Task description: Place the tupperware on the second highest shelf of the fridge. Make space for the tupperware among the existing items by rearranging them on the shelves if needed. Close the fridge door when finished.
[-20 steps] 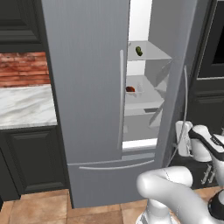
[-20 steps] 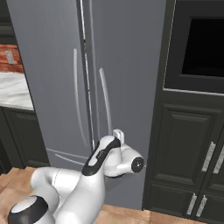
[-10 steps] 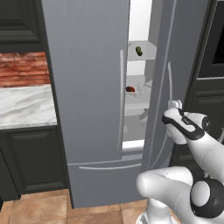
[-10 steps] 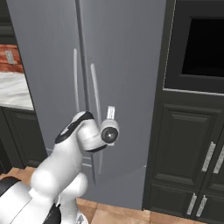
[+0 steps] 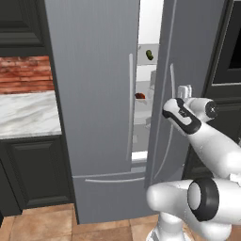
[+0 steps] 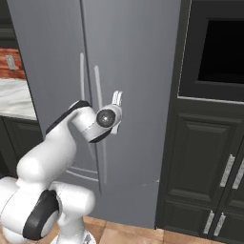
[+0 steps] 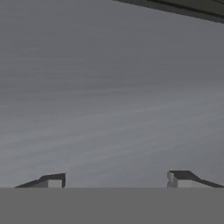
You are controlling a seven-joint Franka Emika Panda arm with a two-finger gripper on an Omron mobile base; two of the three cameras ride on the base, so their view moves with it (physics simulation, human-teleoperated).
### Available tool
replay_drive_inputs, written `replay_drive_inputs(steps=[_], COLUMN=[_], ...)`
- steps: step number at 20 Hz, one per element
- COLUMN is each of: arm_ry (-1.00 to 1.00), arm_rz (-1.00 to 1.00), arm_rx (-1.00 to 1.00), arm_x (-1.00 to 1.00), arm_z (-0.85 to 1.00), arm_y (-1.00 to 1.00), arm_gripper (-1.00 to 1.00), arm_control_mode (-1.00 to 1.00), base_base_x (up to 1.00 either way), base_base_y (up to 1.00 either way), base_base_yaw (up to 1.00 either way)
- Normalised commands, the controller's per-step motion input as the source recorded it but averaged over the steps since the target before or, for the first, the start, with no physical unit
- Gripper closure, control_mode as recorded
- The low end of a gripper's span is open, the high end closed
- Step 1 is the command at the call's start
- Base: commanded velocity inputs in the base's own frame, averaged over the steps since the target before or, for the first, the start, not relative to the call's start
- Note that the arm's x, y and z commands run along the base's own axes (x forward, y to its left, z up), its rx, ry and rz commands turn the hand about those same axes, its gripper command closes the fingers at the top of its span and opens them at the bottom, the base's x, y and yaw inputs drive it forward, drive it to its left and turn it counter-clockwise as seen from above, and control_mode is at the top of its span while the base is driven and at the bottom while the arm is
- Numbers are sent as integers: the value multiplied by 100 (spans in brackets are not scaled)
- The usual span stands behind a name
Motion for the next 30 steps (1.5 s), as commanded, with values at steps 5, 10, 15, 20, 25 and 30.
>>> replay_drive_inputs(steps=[5, 10, 15, 20, 25, 30], arm_ry=[0, 0, 0, 0, 0, 0], arm_rz=[0, 0, 0, 0, 0, 0], arm_rx=[0, 0, 0, 1, 8, 8], arm_x=[44, 51, 57, 67, 84, 87], arm_z=[68, 9, 1, 24, 32, 8], arm_y=[16, 52, 54, 23, 0, 0], arm_gripper=[-100, -100, -100, -100, -100, -100], arm_control_mode=[-100, -100, -100, -100, -100, -100], base_base_x=[0, 0, 0, 0, 0, 0], base_base_y=[0, 0, 0, 0, 0, 0], base_base_yaw=[0, 0, 0, 0, 0, 0])
